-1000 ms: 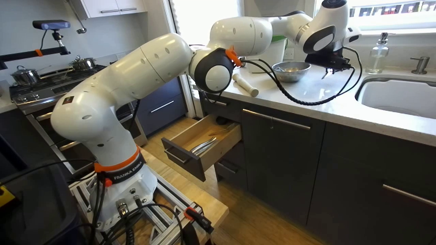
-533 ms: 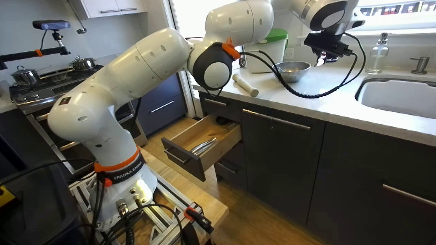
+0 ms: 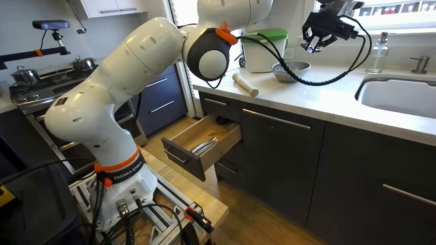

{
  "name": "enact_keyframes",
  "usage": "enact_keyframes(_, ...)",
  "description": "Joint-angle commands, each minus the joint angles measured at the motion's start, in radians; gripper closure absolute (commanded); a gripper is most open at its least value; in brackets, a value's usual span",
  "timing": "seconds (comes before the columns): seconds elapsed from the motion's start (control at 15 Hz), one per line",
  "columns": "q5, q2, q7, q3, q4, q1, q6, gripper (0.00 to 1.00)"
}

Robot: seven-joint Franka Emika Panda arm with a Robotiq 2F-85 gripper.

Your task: Pick up the scissors and place it in between the wooden rolling pin and the silver bowl

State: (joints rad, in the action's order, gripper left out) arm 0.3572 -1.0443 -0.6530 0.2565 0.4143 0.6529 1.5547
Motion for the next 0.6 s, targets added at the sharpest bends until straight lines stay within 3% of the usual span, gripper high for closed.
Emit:
enact_keyframes(0.0, 0.024, 0.032, -0.093, 0.011, 0.000, 0.011, -0.067, 0.94)
enact_keyframes(0.53, 0.105, 0.076, -0.274, 0.057, 0.000, 0.019, -0.249, 0.94)
